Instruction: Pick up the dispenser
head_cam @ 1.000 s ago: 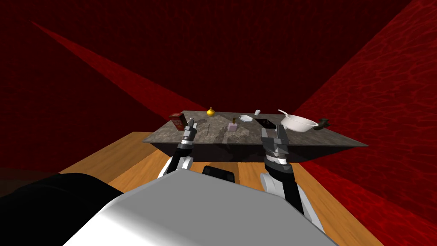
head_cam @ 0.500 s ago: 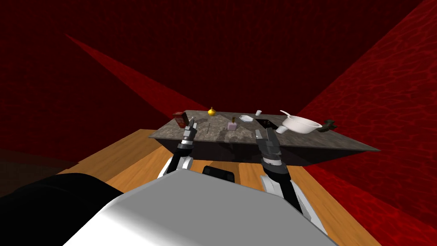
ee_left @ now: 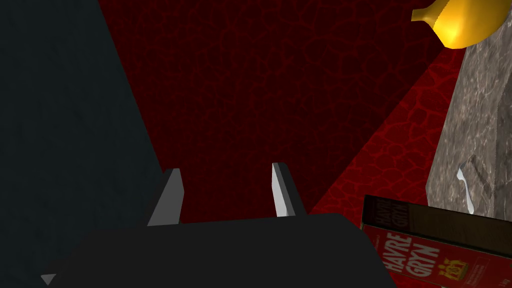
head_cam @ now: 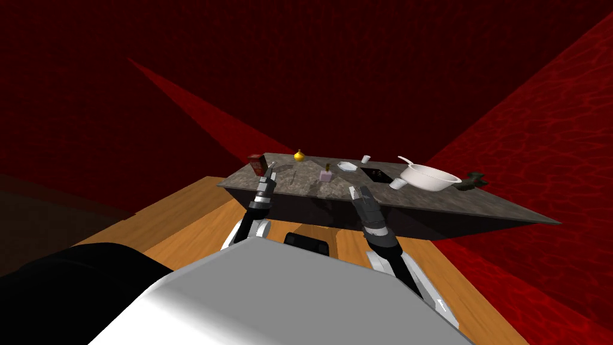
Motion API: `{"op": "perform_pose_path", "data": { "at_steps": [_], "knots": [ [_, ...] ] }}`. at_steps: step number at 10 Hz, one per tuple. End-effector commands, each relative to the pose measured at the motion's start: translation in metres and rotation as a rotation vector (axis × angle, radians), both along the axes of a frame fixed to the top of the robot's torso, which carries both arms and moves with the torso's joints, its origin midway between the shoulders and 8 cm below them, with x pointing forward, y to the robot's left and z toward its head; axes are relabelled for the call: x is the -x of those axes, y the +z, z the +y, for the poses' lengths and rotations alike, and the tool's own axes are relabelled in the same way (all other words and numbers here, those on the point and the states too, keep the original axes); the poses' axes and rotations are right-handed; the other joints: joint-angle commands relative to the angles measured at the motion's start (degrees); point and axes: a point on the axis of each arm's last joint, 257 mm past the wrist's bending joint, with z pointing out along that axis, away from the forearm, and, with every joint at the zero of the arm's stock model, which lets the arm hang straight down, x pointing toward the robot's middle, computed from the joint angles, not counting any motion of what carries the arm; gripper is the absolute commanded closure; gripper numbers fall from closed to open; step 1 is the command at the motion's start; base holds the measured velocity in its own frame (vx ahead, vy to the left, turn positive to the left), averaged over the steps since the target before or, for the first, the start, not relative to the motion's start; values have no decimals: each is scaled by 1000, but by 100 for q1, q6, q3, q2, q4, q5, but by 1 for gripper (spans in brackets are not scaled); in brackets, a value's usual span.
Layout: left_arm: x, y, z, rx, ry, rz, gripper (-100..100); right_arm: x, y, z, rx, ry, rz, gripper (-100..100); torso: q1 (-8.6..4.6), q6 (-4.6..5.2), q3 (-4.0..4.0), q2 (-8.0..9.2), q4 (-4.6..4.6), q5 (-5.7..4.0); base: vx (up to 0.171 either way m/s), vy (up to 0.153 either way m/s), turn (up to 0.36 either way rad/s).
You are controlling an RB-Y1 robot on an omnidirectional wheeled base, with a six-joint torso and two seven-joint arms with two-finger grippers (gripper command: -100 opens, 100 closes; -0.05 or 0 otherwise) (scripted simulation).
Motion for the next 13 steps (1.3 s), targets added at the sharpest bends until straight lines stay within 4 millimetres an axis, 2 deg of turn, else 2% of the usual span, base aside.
{"op": "perform_pose_path", "data": {
  "at_steps": [1, 2, 3, 4, 5, 6, 7, 8, 9, 10, 11, 12, 13],
  "knots": [
    [0, 0, 0, 0, 0, 0, 0, 4, -10, 7, 36, 31, 5, -100, 0, 0, 0, 0, 0, 0, -49, -79, 91],
    [0, 0, 0, 0, 0, 0, 0, 9, -24, 17, 75, 73, 13, -100, 5, 3, 0, -1, 0, 0, -45, -82, 160],
    [0, 0, 0, 0, 0, 0, 0, 10, -26, 17, 93, 82, 17, -100, 3, 0, -2, -4, 0, 0, -42, -72, 99],
    [0, 0, 0, 0, 0, 0, 0, 16, -41, 26, 130, 123, 27, -100, 7, 3, -3, -5, -1, 1, -46, -92, 183],
    [0, 0, 0, 0, 0, 0, 0, 18, -44, 27, 152, 134, 31, -100, 0, 0, -2, -5, -1, 0, -45, -78, 101],
    [0, 0, 0, 0, 0, 0, 0, 25, -61, 34, 190, 175, 44, -100, 5, 4, -2, -5, 0, 0, -58, -79, 153],
    [0, 0, 0, 0, 0, 0, 0, 26, -64, 34, 212, 186, 49, -100, 4, 1, -1, -2, 0, 0, -48, -75, 106],
    [0, 0, 0, 0, 0, 0, 0, 34, -81, 40, 249, 227, 63, -100, 5, 3, -2, -5, 0, 0, -49, -83, 305],
    [0, 0, 0, 0, 0, 0, 0, 36, -85, 38, 274, 238, 69, -100, 2, 4, -2, -4, 0, 0, -43, -81, -13],
    [0, 0, 0, 0, 0, 0, 0, 44, -103, 43, 312, 278, 85, -100, 2, 4, -3, -7, -1, 0, -54, -82, 218],
    [0, 0, 0, 0, 0, 0, 0, 46, -106, 41, 338, 290, 91, -100, 2, -1, -3, -5, -1, 0, -42, -68, 130],
    [0, 0, 0, 0, 0, 0, 0, 55, -125, 43, 378, 330, 109, -100, 7, 3, -4, -9, -1, 0, -41, -71, 203],
    [0, 0, 0, 0, 0, 0, 0, 56, -128, 40, 402, 340, 116, -100, 5, 0, -6, -11, -2, 0, -42, -68, 111]
  ]
}}
